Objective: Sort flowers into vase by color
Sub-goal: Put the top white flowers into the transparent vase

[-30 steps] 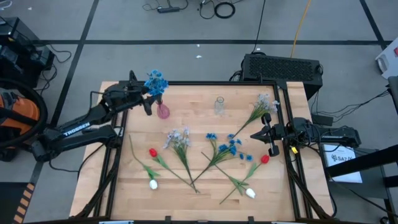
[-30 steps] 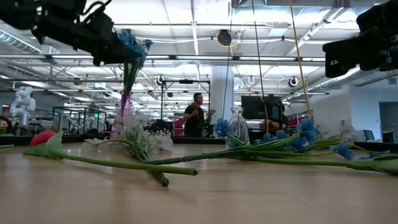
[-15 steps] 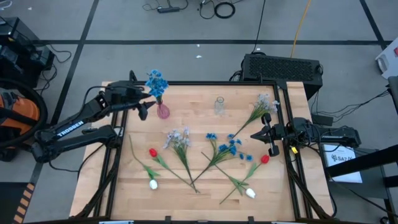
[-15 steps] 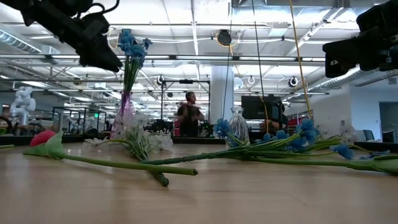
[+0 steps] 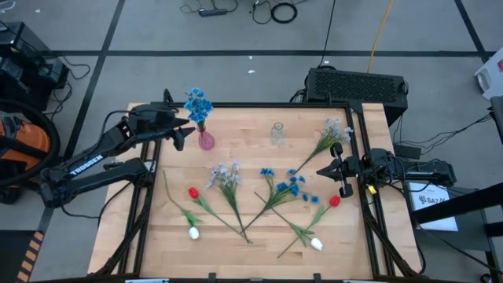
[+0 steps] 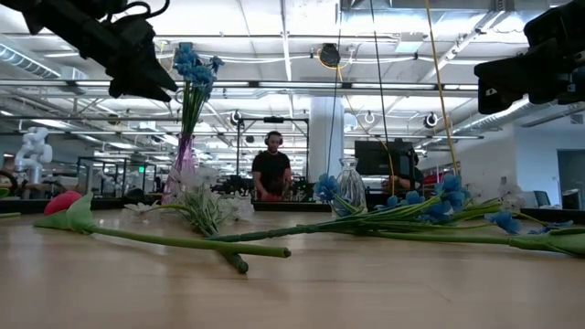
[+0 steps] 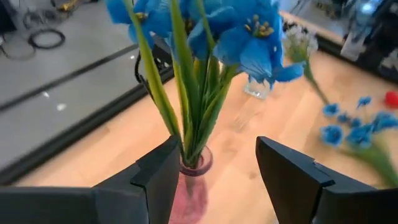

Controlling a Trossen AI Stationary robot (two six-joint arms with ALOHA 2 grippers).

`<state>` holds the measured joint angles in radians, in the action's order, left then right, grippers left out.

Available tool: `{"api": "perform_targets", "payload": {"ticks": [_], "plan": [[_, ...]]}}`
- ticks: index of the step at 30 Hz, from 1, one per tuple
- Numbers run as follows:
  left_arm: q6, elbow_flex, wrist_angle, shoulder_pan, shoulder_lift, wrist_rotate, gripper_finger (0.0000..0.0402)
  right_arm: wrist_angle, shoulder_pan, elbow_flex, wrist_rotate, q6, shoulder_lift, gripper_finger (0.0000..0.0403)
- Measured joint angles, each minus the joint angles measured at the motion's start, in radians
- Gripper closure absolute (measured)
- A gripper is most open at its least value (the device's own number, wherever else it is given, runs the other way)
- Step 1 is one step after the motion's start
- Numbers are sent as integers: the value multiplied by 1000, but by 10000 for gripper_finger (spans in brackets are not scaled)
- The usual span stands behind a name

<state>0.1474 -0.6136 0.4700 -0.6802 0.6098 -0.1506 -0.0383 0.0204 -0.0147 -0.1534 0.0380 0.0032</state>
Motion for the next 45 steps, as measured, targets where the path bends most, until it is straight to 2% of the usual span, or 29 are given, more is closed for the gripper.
{"api": "perform_targets", "payload": {"ticks": [4,10,19,23,26,31,34,37,40,45], "plan": [[110,0,28,48,-20,10,185,0,0,0,0,0,0,403],[269,0,44,161,-29,95,185,0,0,0,0,0,0,403],[522,0,38,398,-24,304,185,-1,0,0,0,0,0,403],[562,0,39,492,-13,406,185,-2,0,0,1,0,0,403],[588,0,50,533,1,455,185,0,0,1,49,-19,0,403],[477,0,114,557,28,460,185,-3,0,1,252,-78,0,403],[379,0,180,559,40,456,185,-13,0,1,304,-149,0,403],[309,0,228,559,52,453,185,-20,0,-6,368,-297,4,403],[257,0,235,562,56,443,185,24,0,-43,501,-459,36,403],[130,0,236,579,55,413,185,56,0,-136,659,-533,168,403]]}}
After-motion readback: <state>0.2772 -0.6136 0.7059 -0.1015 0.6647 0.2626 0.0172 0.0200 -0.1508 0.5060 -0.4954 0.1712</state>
